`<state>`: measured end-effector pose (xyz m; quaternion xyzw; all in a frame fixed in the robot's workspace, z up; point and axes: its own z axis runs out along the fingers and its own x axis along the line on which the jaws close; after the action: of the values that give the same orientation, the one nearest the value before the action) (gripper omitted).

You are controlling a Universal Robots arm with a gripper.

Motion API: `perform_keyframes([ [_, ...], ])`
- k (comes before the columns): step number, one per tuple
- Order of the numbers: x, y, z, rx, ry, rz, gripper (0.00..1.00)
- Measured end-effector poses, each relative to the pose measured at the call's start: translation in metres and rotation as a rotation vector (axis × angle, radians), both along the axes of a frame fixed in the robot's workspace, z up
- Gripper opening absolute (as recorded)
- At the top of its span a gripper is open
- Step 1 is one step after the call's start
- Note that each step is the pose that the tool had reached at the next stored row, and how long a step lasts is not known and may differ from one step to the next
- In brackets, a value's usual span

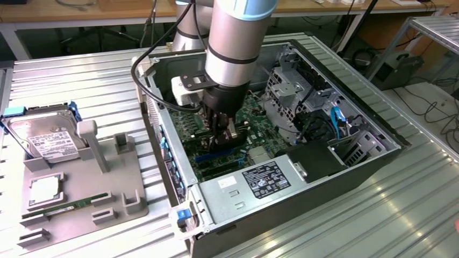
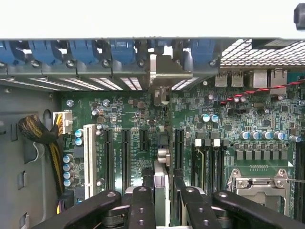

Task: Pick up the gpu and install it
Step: 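Insert the gpu into the slot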

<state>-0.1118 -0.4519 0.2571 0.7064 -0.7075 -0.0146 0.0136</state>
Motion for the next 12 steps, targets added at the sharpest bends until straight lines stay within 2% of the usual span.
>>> perform_keyframes([
  [12,-0.0006,0.0001,0.004,0.0008,-0.0004,0.0,0.26],
])
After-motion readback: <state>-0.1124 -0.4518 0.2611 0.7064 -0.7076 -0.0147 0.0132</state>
